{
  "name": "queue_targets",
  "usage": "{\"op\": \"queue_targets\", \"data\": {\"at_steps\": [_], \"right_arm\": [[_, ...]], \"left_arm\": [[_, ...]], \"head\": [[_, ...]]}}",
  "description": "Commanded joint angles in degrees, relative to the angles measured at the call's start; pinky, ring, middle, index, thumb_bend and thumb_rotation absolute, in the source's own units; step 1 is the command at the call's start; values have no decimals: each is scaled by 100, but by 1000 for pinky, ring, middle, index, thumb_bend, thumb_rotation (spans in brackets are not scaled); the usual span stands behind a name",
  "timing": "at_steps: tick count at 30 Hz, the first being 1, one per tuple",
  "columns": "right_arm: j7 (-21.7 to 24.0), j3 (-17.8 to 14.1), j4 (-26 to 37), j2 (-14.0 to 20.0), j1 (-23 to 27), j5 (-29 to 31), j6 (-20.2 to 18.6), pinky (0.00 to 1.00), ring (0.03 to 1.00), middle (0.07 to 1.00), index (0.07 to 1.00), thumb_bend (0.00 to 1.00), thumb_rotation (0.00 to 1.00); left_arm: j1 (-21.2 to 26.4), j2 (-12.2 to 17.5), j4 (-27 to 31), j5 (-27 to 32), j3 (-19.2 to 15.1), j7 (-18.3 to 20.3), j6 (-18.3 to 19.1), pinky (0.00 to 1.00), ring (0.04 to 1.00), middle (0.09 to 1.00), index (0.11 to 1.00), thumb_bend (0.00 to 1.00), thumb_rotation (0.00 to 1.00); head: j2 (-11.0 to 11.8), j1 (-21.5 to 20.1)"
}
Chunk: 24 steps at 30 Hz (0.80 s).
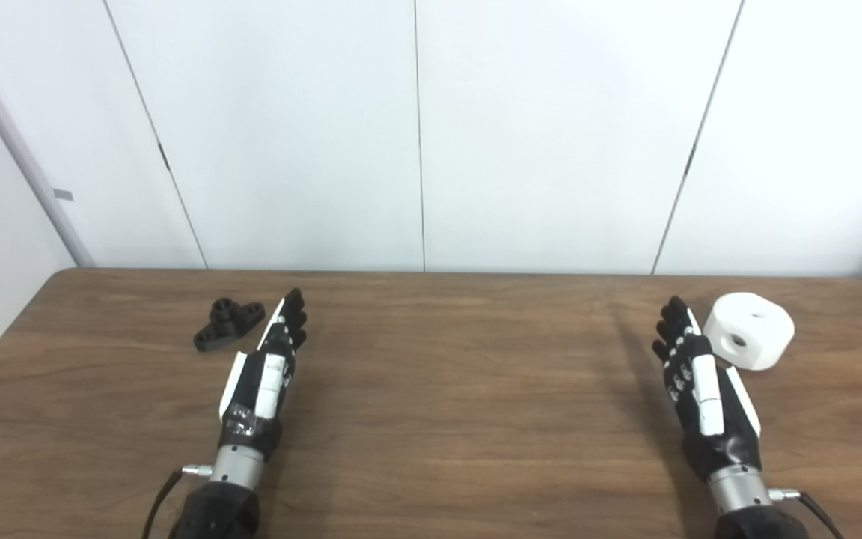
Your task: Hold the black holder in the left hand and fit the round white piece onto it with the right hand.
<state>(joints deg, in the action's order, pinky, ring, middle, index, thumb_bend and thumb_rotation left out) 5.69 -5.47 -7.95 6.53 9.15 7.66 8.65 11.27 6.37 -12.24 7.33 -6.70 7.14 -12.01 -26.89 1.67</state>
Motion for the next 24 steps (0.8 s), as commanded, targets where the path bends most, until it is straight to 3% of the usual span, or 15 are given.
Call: {"op": "queue_targets", "data": {"at_steps": [1,8,24], "right_arm": [[58,33,-248,-60,-120,60,193,1000,1000,1000,1000,562,1000],[64,23,-253,-91,-134,118,140,1000,1000,1000,1000,521,1000],[-6,32,-198,-100,-197,-15,164,1000,1000,1000,1000,566,1000]], "left_arm": [[-180,-41,-318,50,31,4,-85,999,1000,1000,1000,860,927],[-172,-40,-414,81,29,38,-159,1000,1000,1000,1000,865,920],[-246,-38,-339,61,19,28,-134,974,1000,1000,1000,785,917]], "head": [[0,3],[-26,-37],[-36,59]]}}
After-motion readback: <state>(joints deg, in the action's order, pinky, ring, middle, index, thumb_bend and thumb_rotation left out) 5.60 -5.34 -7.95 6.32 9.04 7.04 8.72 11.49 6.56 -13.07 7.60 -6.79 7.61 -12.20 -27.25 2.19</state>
